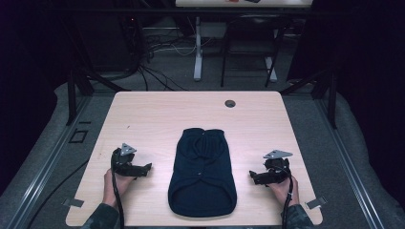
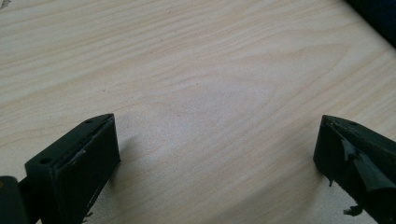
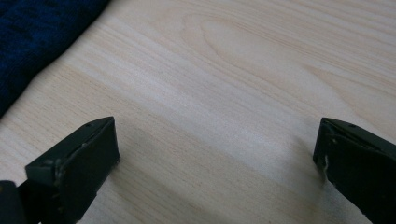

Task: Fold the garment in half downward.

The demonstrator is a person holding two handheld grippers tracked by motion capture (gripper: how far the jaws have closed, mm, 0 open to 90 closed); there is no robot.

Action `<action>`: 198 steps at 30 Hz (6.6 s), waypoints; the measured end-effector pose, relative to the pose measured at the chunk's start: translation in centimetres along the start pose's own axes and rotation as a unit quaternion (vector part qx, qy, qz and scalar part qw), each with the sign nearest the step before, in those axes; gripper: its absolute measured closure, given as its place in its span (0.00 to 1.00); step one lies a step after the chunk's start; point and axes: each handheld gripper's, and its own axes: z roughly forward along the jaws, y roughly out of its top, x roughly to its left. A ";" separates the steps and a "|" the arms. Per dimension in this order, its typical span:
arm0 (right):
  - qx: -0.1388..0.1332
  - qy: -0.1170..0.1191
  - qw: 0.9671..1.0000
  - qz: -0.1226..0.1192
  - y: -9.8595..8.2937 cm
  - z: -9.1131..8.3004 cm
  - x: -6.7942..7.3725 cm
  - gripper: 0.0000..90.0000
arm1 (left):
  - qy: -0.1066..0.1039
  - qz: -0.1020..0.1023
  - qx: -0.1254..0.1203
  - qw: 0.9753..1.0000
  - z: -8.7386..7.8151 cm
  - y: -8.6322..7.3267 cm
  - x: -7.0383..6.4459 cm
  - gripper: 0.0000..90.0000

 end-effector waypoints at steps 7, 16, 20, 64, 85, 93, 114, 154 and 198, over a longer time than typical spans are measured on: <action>-0.001 0.000 1.000 0.000 0.0 0.0 0.0 0.00 | 0.001 -0.002 -0.001 1.000 0.0 0.0 0.0 0.00; -0.007 0.000 1.000 0.001 0.0 0.1 0.0 0.00 | 0.004 -0.004 0.000 1.000 0.0 0.0 0.0 0.00; -0.002 -0.002 1.000 0.001 0.1 0.0 0.1 0.01 | 0.006 -0.005 0.002 1.000 0.0 0.1 -0.1 0.00; -0.003 0.096 0.995 -0.037 5.4 -0.5 4.9 0.02 | -0.091 0.030 -0.002 0.995 0.4 4.7 -4.7 0.00; 0.011 0.096 0.995 -0.039 10.1 3.2 4.6 0.01 | -0.091 0.031 0.015 0.995 3.6 9.3 -5.4 0.00; 0.007 0.087 0.996 -0.032 12.4 4.9 4.3 0.07 | -0.077 0.016 0.011 0.997 5.5 11.8 -5.7 0.00; 0.028 0.060 0.998 -0.002 15.8 9.9 3.8 0.31 | -0.062 -0.004 0.058 0.996 10.7 14.9 -6.8 0.10; 0.014 0.047 0.998 -0.044 15.5 9.8 5.6 0.85 | -0.090 0.056 0.022 0.994 9.8 14.2 -8.4 0.83; -0.119 0.004 0.979 -0.165 16.9 -0.1 8.2 0.86 | -0.073 0.174 -0.135 0.973 0.2 16.1 -10.7 0.85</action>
